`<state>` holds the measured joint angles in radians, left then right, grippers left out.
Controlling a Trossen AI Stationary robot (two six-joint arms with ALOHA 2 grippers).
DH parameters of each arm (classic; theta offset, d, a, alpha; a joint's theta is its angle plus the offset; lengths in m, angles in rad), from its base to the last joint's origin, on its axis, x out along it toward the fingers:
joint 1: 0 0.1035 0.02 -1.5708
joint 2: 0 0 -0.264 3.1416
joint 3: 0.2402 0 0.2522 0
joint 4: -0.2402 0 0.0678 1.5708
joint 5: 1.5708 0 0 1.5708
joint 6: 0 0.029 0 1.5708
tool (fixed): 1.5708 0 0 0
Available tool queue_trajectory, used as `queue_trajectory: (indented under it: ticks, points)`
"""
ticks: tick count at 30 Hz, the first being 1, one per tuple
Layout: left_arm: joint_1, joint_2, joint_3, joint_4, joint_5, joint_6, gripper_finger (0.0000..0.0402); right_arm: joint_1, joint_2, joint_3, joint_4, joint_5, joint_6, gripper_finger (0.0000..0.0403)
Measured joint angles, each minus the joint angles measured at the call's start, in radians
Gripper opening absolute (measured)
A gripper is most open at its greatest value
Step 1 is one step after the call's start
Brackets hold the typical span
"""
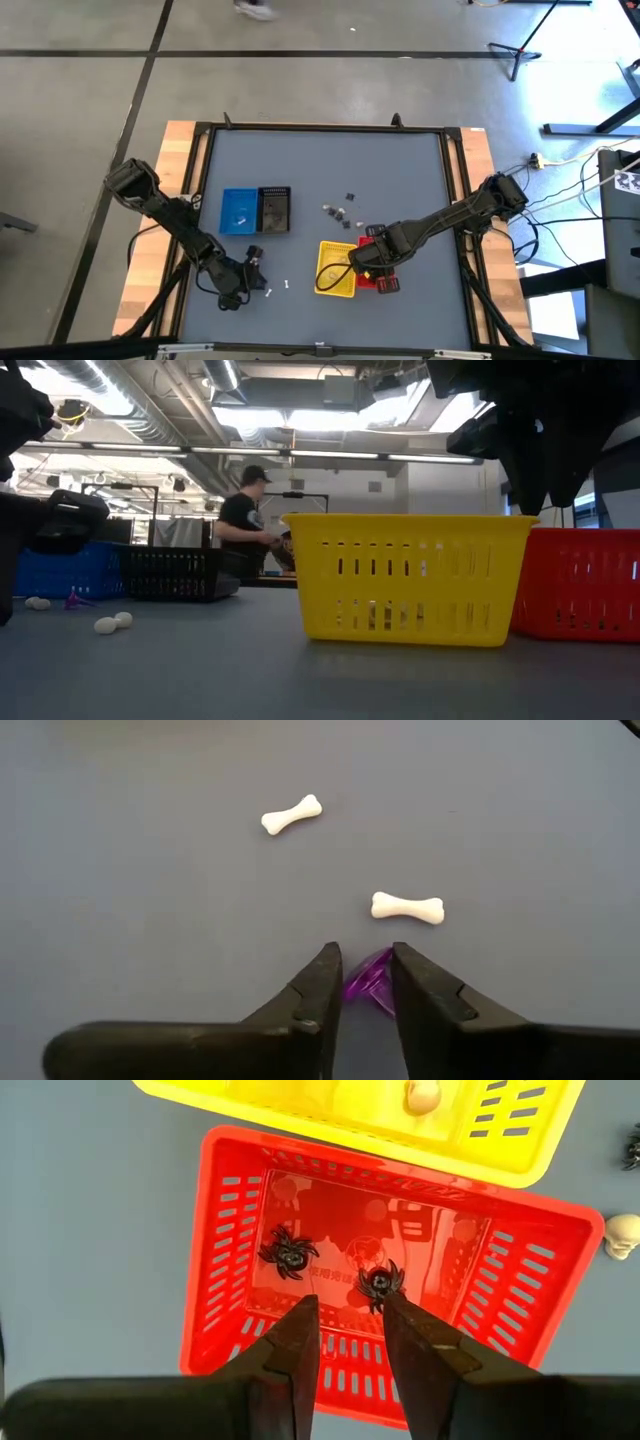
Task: Sort Halloween decoration
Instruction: Put the witch hat toy into the black bin
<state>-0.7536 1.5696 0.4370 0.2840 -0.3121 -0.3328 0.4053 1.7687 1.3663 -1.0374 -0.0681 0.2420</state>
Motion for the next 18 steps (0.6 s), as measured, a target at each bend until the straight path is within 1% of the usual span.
queue_trajectory:
  ticks: [5, 18]
  points:
    - [0.000, 0.000, 0.000, 0.002, 0.000, 0.000, 0.0052, 0.000, 0.000, 0.000, 0.000, 0.000, 0.000, 0.0113]
    - [0.001, -0.008, -0.002, 0.026, 0.004, -0.005, 0.0049, 0.000, 0.000, 0.000, 0.000, 0.000, 0.000, 0.0113]
